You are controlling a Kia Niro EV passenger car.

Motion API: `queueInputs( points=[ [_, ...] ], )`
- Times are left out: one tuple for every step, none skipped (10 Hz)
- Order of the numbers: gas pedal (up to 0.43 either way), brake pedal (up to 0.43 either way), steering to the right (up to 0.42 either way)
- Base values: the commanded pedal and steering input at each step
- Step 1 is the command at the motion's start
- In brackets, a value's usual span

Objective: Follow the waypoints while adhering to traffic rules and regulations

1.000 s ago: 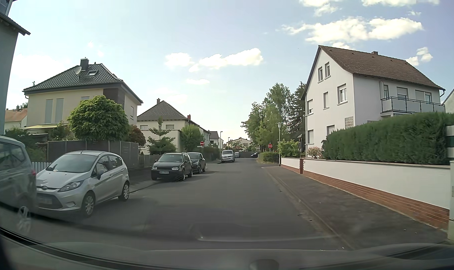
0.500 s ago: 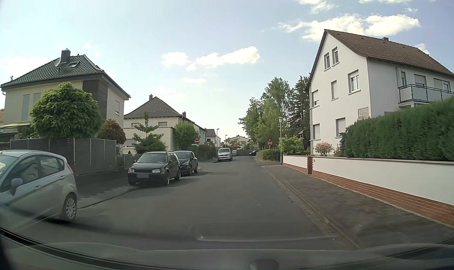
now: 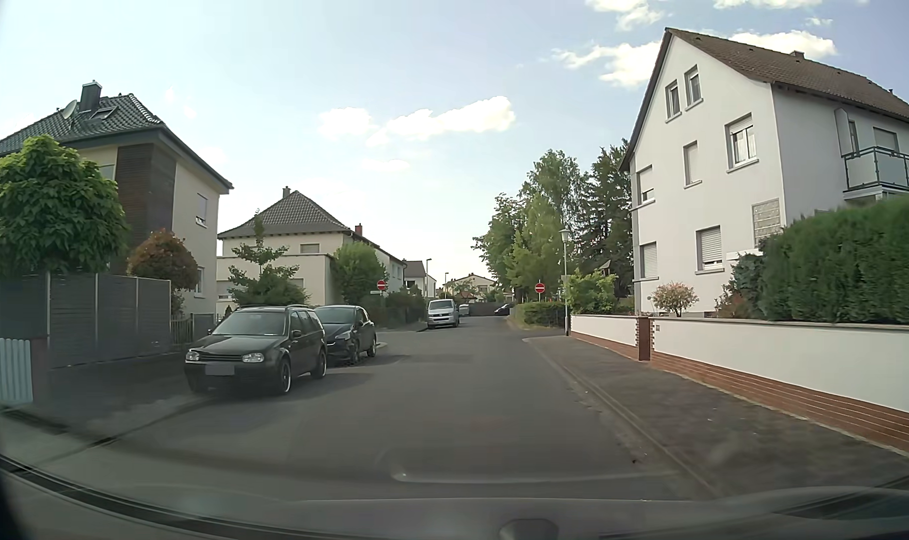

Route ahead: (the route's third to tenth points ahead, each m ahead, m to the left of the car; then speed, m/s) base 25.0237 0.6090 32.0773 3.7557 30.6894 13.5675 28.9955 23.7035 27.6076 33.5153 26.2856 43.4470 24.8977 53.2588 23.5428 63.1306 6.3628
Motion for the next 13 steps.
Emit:
queueInputs(
  points=[
    [0.0, 0.03, 0.012],
    [0.0, 0.03, 0.012],
    [0.0, 0.03, 0.012],
    [0.0, 0.03, 0.012],
    [0.0, 0.03, 0.011],
    [0.0, 0.03, 0.011],
    [0.0, 0.03, 0.009],
    [0.0, 0.03, 0.007],
    [0.0, 0.03, 0.008],
    [0.0, 0.03, 0.008],
    [0.0, 0.03, 0.008],
    [0.0, 0.03, 0.008],
    [0.0, 0.03, 0.008]
  ],
)
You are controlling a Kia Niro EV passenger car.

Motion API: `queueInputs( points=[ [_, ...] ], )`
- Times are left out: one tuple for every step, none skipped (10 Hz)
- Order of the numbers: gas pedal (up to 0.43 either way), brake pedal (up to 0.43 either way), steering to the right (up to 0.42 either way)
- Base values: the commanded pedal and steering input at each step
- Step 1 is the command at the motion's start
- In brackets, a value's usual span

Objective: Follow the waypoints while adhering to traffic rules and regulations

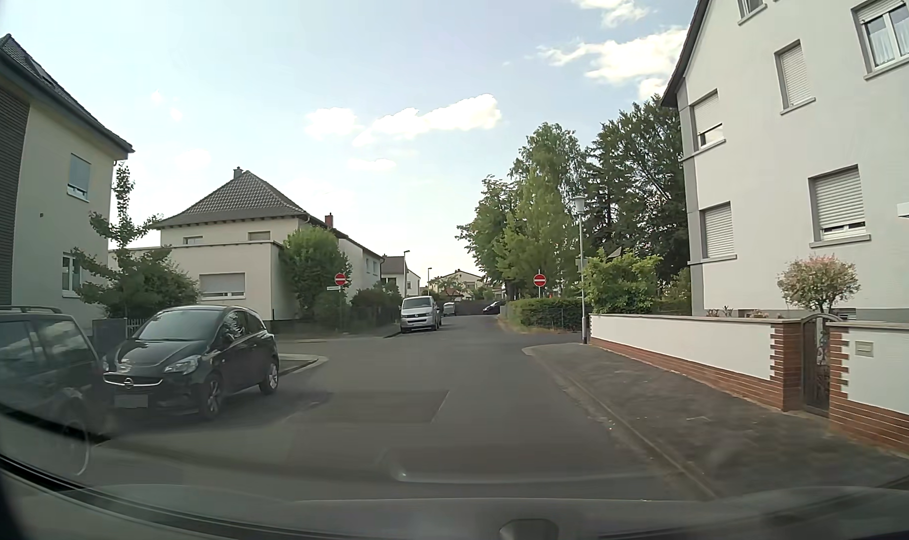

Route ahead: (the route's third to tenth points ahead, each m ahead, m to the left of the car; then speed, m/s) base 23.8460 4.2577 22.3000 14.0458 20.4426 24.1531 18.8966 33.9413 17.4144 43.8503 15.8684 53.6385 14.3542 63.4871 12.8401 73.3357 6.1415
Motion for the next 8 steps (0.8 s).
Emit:
queueInputs(
  points=[
    [0.0, 0.03, 0.006],
    [0.0, 0.03, 0.006],
    [0.0, 0.043, 0.006],
    [0.0, 0.055, 0.004],
    [0.0, 0.073, -0.001],
    [0.0, 0.085, -0.004],
    [0.0, 0.11, -0.005],
    [0.0, 0.122, -0.006]
  ],
)
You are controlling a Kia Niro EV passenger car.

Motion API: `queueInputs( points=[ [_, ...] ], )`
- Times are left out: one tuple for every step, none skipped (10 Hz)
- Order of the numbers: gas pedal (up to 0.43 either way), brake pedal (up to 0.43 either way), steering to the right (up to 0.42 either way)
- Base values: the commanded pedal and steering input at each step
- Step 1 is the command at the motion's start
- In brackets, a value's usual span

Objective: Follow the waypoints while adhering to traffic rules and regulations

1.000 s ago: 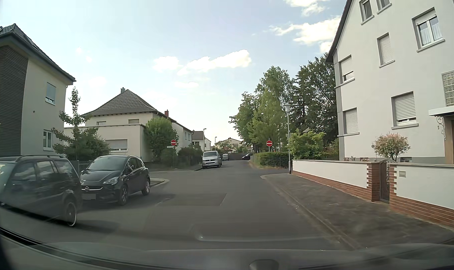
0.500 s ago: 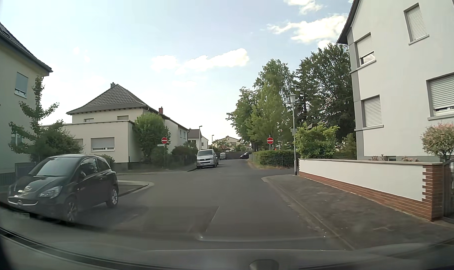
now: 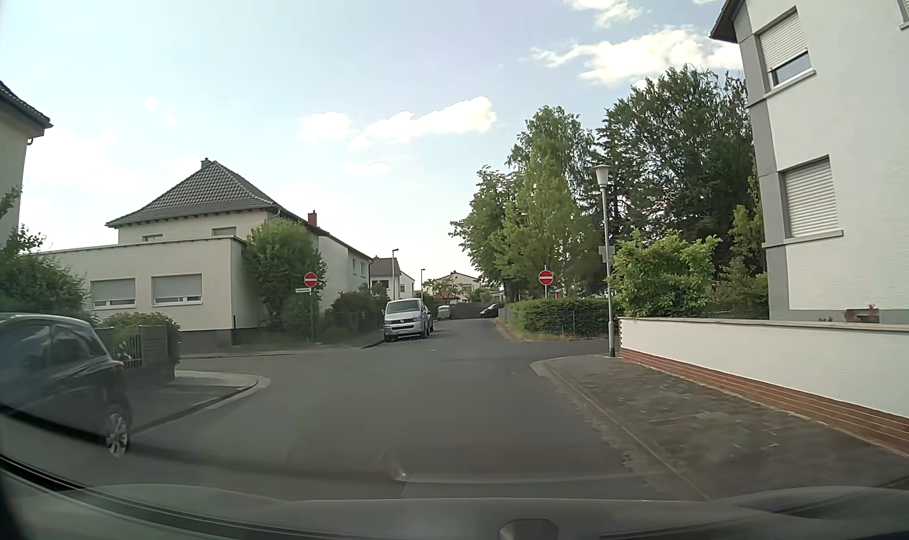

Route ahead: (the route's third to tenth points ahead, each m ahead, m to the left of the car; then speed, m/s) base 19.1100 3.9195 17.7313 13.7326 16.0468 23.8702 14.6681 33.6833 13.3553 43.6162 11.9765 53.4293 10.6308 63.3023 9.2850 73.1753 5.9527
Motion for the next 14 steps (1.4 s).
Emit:
queueInputs(
  points=[
    [0.0, 0.14, -0.006],
    [0.0, 0.146, -0.006],
    [0.0, 0.165, -0.008],
    [0.0, 0.177, -0.01],
    [0.0, 0.189, -0.01],
    [0.0, 0.189, -0.011],
    [0.0, 0.189, -0.011],
    [0.0, 0.195, -0.011],
    [0.0, 0.195, -0.011],
    [0.0, 0.201, -0.011],
    [0.0, 0.207, -0.011],
    [0.0, 0.207, -0.01],
    [0.0, 0.213, -0.01],
    [0.0, 0.22, -0.01]
  ],
)
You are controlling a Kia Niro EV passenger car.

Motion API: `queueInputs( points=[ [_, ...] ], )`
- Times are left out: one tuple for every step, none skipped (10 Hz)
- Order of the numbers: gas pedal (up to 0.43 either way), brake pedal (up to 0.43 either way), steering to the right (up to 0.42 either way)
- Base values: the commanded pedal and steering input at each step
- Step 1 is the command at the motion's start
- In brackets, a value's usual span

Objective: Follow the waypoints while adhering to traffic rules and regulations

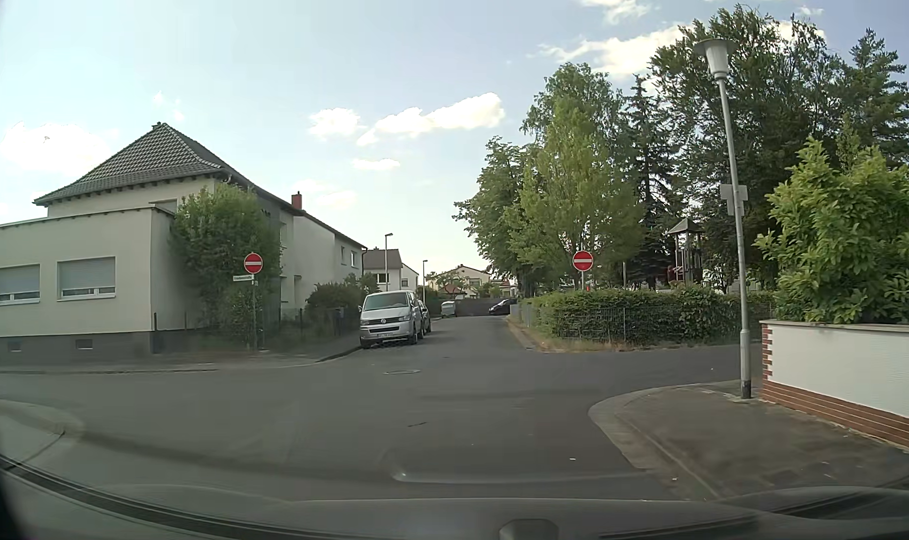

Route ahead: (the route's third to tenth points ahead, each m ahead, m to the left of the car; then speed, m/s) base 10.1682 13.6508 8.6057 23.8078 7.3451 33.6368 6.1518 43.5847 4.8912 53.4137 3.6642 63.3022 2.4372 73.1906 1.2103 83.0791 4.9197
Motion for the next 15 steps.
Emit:
queueInputs(
  points=[
    [0.0, 0.22, -0.011],
    [0.0, 0.22, -0.013],
    [0.0, 0.226, -0.013],
    [0.0, 0.226, -0.014],
    [0.0, 0.226, -0.019],
    [0.0, 0.232, -0.028],
    [0.0, 0.232, -0.036],
    [0.0, 0.238, -0.044],
    [0.0, 0.238, -0.054],
    [0.0, 0.238, -0.066],
    [0.0, 0.238, -0.077],
    [0.0, 0.238, -0.086],
    [0.0, 0.232, -0.101],
    [0.0, 0.232, -0.119],
    [0.0, 0.22, -0.136]
  ],
)
